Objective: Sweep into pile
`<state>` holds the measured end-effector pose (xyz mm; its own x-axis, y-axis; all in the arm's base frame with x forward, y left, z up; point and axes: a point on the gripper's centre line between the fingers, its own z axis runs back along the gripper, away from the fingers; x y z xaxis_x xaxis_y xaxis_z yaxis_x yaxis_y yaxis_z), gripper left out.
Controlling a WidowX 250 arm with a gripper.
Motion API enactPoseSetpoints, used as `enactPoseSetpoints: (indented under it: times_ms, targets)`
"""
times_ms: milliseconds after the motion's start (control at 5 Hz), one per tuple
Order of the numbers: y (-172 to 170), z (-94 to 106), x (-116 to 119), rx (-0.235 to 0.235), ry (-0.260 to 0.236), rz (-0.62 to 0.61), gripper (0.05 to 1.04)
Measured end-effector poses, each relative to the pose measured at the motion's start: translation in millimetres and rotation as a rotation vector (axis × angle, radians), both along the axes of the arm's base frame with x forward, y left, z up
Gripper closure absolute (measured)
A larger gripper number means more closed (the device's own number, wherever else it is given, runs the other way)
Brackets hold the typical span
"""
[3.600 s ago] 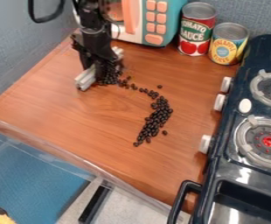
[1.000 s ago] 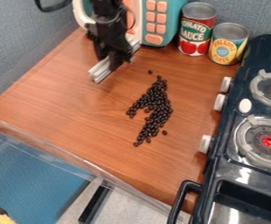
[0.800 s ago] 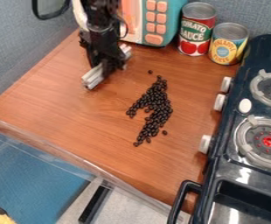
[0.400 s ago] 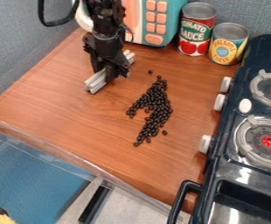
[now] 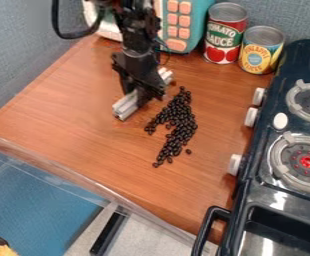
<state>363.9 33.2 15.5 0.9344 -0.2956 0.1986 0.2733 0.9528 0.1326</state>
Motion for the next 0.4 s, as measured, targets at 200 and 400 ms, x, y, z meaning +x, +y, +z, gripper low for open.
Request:
enactPoseSetpoints:
  times_ms: [200, 400]
  targets:
    - [-8.6, 0.4, -4.0, -0.005, -0.013, -0.012, 0.712]
    - [-19.9, -0.7, -9.7, -0.016, -0.008, -0.016, 0.712]
